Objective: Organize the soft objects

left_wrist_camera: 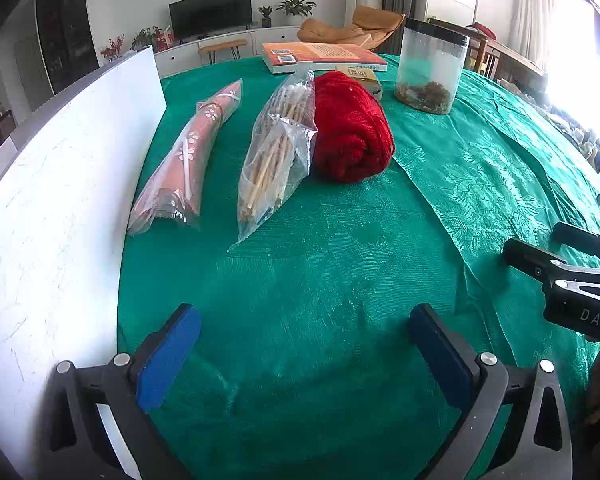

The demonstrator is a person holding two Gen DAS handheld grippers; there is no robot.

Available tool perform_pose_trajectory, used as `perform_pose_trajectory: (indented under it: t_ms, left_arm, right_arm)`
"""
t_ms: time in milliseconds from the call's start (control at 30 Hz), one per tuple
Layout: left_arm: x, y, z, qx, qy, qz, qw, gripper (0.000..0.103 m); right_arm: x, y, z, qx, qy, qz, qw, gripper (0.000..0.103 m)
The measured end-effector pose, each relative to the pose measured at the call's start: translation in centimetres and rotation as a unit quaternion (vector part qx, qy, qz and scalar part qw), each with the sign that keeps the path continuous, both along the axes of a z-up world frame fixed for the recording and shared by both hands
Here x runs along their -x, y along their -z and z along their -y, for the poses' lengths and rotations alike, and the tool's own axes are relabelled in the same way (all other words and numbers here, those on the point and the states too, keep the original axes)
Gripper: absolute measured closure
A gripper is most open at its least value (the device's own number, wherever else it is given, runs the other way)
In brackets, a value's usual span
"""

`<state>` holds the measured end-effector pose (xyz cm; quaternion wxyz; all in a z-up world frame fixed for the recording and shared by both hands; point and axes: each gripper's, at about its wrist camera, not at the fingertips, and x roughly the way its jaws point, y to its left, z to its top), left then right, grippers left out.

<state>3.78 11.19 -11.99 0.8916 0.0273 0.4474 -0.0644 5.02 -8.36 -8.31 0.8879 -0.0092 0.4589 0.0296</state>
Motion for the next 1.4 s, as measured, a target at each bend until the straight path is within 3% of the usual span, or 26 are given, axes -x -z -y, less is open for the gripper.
perform_pose_trajectory:
  t_ms: [367, 433, 567, 667, 800, 833, 900, 933, 1033, 1200, 1367, 1400]
  left_arm:
    - [0.0, 0.0, 0.0, 0.0, 0.0, 0.0, 1.0, 0.0]
    - [0.0, 0.0, 0.0, 0.0, -0.001, 0.0, 1.0, 0.0]
    - [-0.2, 0.0, -0.1, 0.001, -0.002, 0.0, 1.0, 0.0]
    - [-0.2, 0.0, -0.1, 0.001, -0.002, 0.0, 1.0, 0.0]
    - [-0.1, 0.0, -0.1, 0.001, -0.002, 0.001, 1.0, 0.0]
    - [-0.1, 0.0, -0.1, 0.001, -0.002, 0.001, 1.0, 0.0]
    - [-0.1, 0.0, -0.1, 0.001, -0.002, 0.001, 1.0, 0.0]
    - [-0.1, 0.0, -0.1, 0.001, -0.002, 0.001, 1.0, 0.0]
    - [-0.1, 0.0, -0.1, 0.001, -0.002, 0.001, 1.0, 0.0]
    - [-0.2, 0.0, -0.1, 0.001, -0.003, 0.001, 1.0, 0.0]
    - [-0.2, 0.0, -0.1, 0.001, -0.003, 0.001, 1.0, 0.0]
    - [-0.2, 0.0, -0.1, 0.001, -0.003, 0.001, 1.0, 0.0]
  right_arm:
    - [0.1, -0.1, 0.0, -0.004, -0.001, 0.0, 1.0, 0.01]
    - [-0.2, -0.4, 0.3, -0.024, -0.004, -0.003, 1.0, 0.01]
    - [-2.4, -3.1, -0.3, -0.135, -0.055, 0.036, 0.989, 0.012]
    - [-6.2, -4.3, -3.5, -0.15, -0.111, 0.026, 0.982, 0.013]
    - [-10.5, -3.4, -8.3, -0.15, -0.168, -0.013, 0.974, 0.013]
    - [-11.1, -2.9, -9.2, -0.146, -0.179, -0.021, 0.973, 0.022]
    - [-11.8, -1.8, -10.3, -0.15, -0.197, -0.048, 0.968, 0.051]
    - [-11.6, -1.9, -10.0, -0.152, -0.191, -0.046, 0.969, 0.057]
    - [-9.9, -2.9, -7.7, -0.149, -0.171, -0.034, 0.973, 0.061]
    - [-5.6, -5.0, -0.2, -0.055, -0.096, 0.028, 0.993, 0.062]
    - [-7.6, -5.1, 7.7, 0.009, 0.028, 0.076, 0.997, 0.062]
    - [-8.2, -4.5, 8.8, -0.002, 0.038, 0.073, 0.997, 0.056]
